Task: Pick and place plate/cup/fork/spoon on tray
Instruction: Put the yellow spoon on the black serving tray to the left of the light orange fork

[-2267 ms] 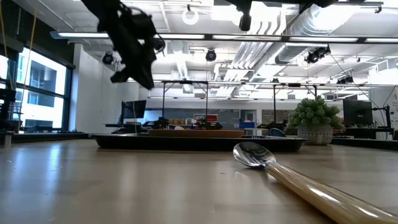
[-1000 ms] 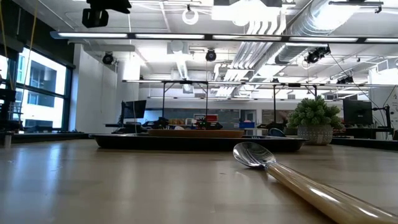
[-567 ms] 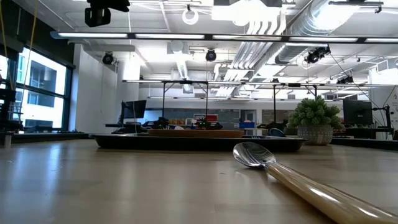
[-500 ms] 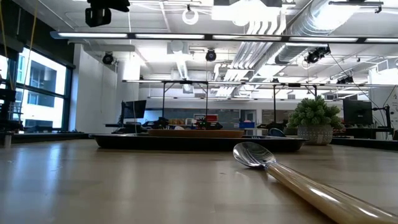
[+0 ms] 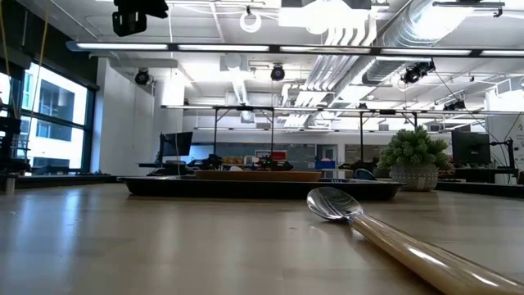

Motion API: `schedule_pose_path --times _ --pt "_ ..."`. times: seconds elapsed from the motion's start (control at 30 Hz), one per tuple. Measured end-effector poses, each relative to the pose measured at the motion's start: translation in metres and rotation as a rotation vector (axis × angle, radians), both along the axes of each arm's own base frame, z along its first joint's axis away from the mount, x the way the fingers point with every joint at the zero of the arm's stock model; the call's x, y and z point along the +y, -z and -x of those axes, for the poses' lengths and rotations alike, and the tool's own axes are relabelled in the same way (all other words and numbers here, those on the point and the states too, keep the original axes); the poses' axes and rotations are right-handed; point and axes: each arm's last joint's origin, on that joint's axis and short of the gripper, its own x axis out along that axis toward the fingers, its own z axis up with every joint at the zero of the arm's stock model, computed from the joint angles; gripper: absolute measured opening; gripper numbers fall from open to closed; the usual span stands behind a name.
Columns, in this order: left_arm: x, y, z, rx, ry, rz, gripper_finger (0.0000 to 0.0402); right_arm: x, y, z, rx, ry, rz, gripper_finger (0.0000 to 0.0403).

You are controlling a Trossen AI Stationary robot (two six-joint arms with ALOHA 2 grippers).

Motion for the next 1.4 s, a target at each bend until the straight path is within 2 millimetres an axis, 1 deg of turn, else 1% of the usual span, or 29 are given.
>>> schedule_pose_path --times 0.3,0.5,0.63,0.77,0.97,1.1,1.4 --pt "0.000 0.000 0.000 -0.002 0.021 -0.026 0.0037 0.001 0.037 -0.028 0.128 0.036 -0.033 0.0167" --pt "0.000 0.000 0.000 -0.002 0.022 -0.026 0.0037 0.011 0.069 -0.047 0.233 0.043 -0.125 0.0167" --pt "0.000 0.000 0.000 -0.002 0.021 -0.026 0.0037 0.019 0.085 -0.056 0.259 0.051 -0.166 0.0167" --pt "0.000 0.000 0.000 -0.002 0.021 -0.026 0.0037 0.025 0.096 -0.060 0.284 0.074 -0.182 0.0167" --pt "0.000 0.000 0.000 -0.002 0.021 -0.026 0.0037 0.036 0.110 -0.060 0.317 0.112 -0.175 0.0167" --pt "0.000 0.000 0.000 -0.001 0.021 -0.025 0.0037 0.042 0.124 -0.062 0.353 0.129 -0.158 0.0167" --pt "0.000 0.001 0.000 0.001 0.021 -0.025 0.0037 0.054 0.150 -0.072 0.358 0.113 -0.159 0.0167"
